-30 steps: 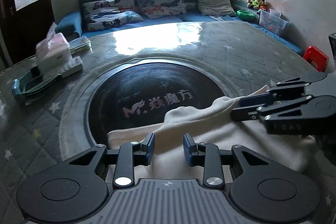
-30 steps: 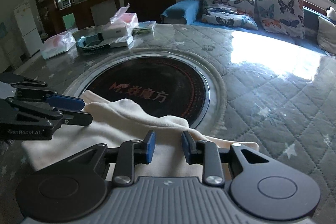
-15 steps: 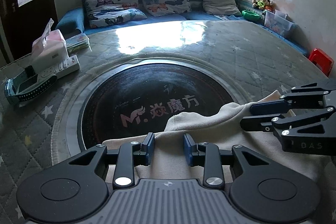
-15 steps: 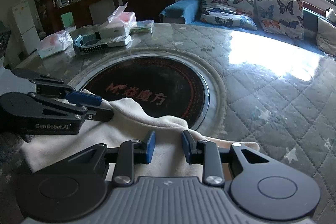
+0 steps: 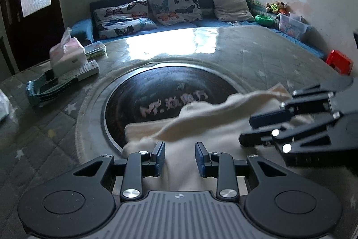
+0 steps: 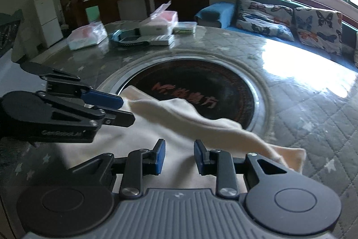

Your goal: Fold clothes

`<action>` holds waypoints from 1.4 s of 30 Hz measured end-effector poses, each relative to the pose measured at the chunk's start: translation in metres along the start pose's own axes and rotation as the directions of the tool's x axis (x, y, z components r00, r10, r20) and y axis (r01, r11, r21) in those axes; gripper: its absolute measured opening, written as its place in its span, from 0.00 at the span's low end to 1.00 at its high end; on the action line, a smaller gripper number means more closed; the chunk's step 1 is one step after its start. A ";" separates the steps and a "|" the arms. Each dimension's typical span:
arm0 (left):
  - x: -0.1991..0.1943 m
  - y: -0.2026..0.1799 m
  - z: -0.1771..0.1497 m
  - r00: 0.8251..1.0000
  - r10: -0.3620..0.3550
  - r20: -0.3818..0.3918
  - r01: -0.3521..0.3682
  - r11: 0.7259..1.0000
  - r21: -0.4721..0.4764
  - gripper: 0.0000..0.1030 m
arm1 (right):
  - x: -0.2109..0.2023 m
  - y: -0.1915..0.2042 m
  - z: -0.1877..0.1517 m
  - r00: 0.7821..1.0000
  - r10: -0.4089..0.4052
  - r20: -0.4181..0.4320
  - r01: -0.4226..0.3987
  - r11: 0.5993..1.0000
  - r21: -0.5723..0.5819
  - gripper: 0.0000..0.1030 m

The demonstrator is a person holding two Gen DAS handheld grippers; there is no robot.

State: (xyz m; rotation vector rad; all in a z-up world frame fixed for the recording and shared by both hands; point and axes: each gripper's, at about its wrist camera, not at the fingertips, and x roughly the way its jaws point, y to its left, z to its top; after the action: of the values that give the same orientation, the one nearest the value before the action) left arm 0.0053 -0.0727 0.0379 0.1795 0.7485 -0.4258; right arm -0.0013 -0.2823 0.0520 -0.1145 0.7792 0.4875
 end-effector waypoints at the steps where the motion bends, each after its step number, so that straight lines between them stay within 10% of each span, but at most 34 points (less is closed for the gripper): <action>1: -0.004 -0.001 -0.004 1.000 0.009 0.006 -0.009 1.000 0.010 0.32 | 0.000 0.003 -0.001 1.000 0.005 -0.001 -0.005 1.000 -0.007 0.27; 20: -0.038 -0.004 -0.048 0.998 0.045 0.048 -0.047 0.998 0.031 0.32 | -0.034 0.062 -0.032 0.998 0.052 0.026 -0.046 0.980 -0.196 0.27; 42: -0.048 0.014 -0.048 0.999 0.014 0.037 -0.010 0.995 -0.102 0.42 | -0.056 -0.011 -0.049 0.996 -0.082 0.018 0.082 0.997 0.009 0.28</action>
State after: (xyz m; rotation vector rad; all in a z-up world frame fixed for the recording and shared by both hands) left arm -0.0500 -0.0308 0.0369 0.0805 0.7295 -0.3779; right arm -0.0620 -0.3269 0.0555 -0.1339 0.7549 0.4070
